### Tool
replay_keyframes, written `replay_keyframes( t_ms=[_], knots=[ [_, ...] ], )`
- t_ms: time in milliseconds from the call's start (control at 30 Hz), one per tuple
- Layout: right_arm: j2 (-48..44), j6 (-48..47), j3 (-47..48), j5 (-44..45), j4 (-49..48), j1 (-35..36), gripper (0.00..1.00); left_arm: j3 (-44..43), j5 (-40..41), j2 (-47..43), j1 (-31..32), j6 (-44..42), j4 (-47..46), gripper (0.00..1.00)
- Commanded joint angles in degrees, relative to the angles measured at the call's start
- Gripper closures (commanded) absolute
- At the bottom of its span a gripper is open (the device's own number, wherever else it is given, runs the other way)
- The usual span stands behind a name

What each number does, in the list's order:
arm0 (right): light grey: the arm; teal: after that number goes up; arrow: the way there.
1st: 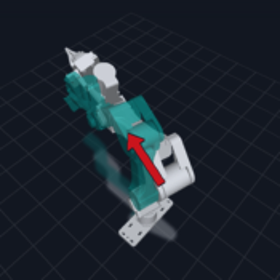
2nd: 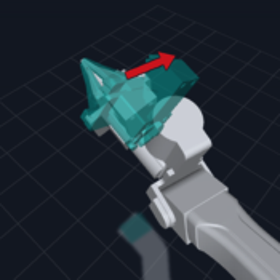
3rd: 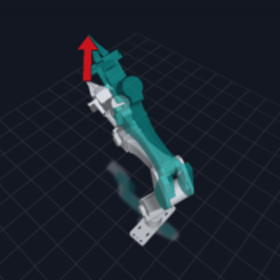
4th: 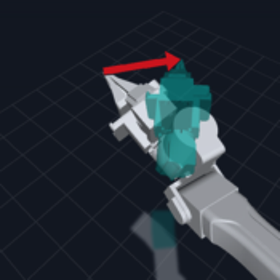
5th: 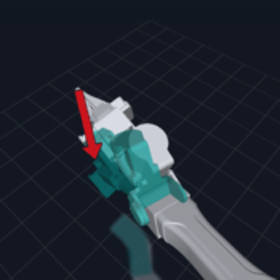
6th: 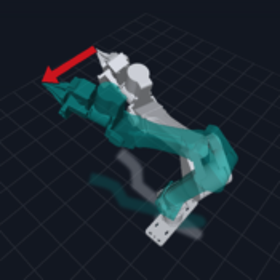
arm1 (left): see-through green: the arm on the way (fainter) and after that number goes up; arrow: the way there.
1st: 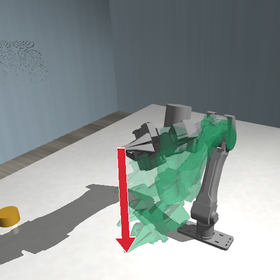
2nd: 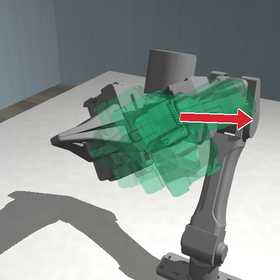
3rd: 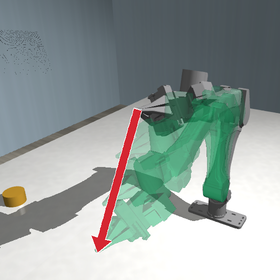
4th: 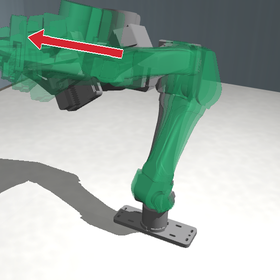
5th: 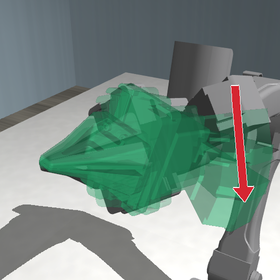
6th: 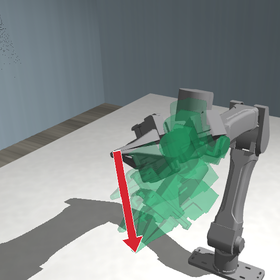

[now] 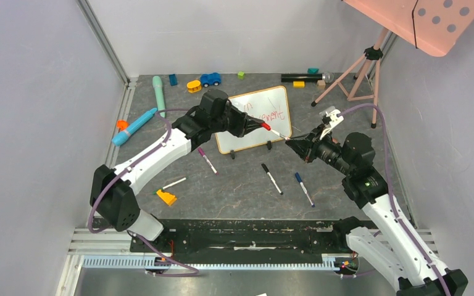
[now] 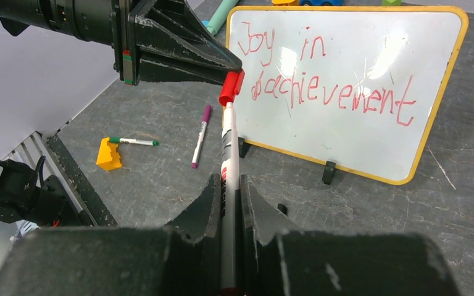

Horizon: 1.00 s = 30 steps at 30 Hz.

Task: Write a sentence on the whiteboard
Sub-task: Insert the whiteboard marker without the cap into the pen cap.

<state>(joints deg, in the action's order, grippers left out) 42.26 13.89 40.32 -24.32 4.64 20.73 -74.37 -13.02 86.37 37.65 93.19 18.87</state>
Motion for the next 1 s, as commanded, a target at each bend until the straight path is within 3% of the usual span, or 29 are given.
replay_keyframes(
  t_ms=[0, 300, 533, 667, 833, 967],
  knots=[
    [0.6, -0.5, 0.2, 1.0, -3.3, -0.1, 1.00, -0.8, -3.4, 1.2, -0.2, 2.7, -2.5, 0.98],
    [3.7, -0.3, -0.2, 1.8, -7.0, 0.0, 1.00, -1.9, -2.8, 2.3, 0.9, 2.2, -4.4, 0.98],
    [6.9, -1.6, 0.1, 10.3, -11.9, 1.7, 1.00, -2.4, 0.2, 2.2, 3.6, 2.4, -10.6, 0.98],
    [10.7, -1.6, 2.1, 16.8, -16.5, 3.4, 1.00, -9.1, 2.7, 4.0, 6.8, -1.5, -10.8, 0.98],
    [14.0, -1.9, 4.1, 19.4, -21.6, 3.4, 1.00, -14.0, -0.1, 6.4, 9.9, -3.7, -11.3, 0.98],
    [16.9, -2.4, 6.2, 22.4, -22.5, 3.5, 1.00, -11.8, -5.9, 6.6, 11.9, -4.3, -10.8, 0.98]
  ],
)
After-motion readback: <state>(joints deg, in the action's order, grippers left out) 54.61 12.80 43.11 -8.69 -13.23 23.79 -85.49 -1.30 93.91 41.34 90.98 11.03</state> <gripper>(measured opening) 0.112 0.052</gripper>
